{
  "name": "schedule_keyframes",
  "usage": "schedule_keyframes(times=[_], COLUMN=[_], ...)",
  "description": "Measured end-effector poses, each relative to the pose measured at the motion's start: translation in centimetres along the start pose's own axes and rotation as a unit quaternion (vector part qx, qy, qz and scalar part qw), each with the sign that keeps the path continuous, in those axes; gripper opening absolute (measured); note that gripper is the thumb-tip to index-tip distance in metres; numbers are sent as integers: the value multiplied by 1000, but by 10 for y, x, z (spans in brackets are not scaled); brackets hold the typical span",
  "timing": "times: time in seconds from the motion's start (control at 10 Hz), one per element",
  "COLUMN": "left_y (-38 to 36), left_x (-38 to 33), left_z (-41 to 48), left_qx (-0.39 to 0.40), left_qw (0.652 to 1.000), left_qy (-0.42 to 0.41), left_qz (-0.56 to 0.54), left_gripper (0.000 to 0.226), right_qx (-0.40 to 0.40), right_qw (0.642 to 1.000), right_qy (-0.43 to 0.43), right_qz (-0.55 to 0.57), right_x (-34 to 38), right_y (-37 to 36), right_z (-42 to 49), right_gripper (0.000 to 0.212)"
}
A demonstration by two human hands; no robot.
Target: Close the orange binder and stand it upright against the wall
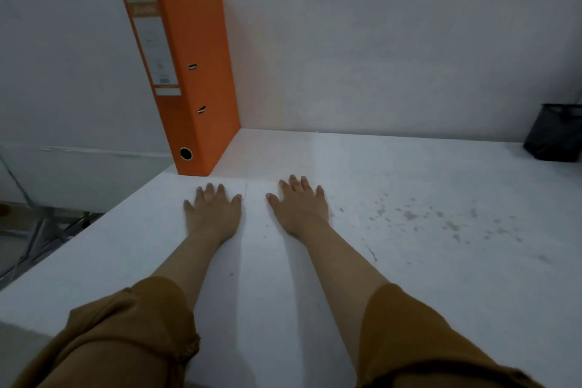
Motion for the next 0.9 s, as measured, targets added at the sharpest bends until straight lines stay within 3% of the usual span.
schedule_keyframes(times=[0.4, 0.7, 0.9], left_y=[-21, -22, -1], left_x=[-149, -177, -194], left_z=[-88, -116, -106], left_qx=[64, 99, 159], left_qw=[989, 981, 968], left_qy=[-125, -161, -185], left_qz=[-42, -35, -58], left_gripper=[59, 57, 52], right_qx=[-34, -38, 28], right_qw=[994, 991, 991], right_qy=[-104, -121, -124], right_qz=[-28, -33, -42], right_x=[-111, -137, -145], right_y=[47, 59, 80], right_z=[-70, -105, -107], right_gripper=[61, 60, 59])
Point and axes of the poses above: each hand's wrist, its own z-axis towards the middle knuckle, its own y-axis out of the back of the hand, x = y × z, the point moved 10 cm from there along z, towards the middle knuckle, and after that the axes turned 6 degrees about -x, right-handed, at the moved point
